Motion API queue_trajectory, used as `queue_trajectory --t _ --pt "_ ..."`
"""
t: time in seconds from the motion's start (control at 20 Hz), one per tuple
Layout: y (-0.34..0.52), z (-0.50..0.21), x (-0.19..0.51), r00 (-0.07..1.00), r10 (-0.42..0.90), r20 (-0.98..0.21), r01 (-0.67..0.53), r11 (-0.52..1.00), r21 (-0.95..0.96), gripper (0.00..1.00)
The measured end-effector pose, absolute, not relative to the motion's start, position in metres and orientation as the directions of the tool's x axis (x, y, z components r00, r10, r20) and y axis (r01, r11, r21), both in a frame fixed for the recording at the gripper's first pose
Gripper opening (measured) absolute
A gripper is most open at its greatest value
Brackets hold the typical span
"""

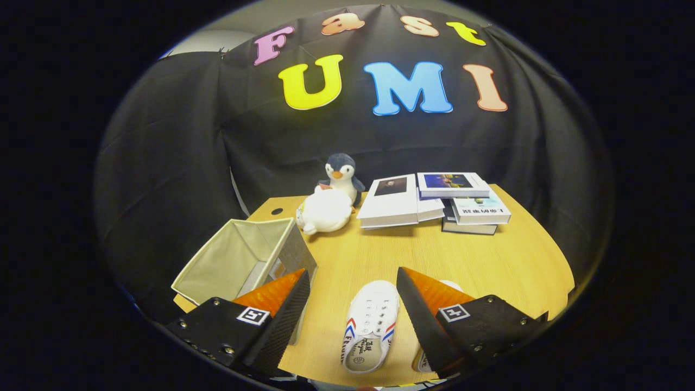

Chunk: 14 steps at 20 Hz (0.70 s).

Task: Open the storage box then place both shoes into the box .Put the left shoe in first, then the right shoe, with the right side of both shoes facing outward in a uniform manner.

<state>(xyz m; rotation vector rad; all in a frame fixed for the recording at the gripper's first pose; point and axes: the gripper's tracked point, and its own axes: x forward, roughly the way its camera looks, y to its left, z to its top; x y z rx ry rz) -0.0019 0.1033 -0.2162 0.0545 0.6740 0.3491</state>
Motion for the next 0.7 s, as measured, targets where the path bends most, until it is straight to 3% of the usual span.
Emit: queue_trajectory --t 0.7 --pt "0.071 -0.326 -0.027 0.535 0.267 -0.802 -0.232 0.959 0.164 0.98"
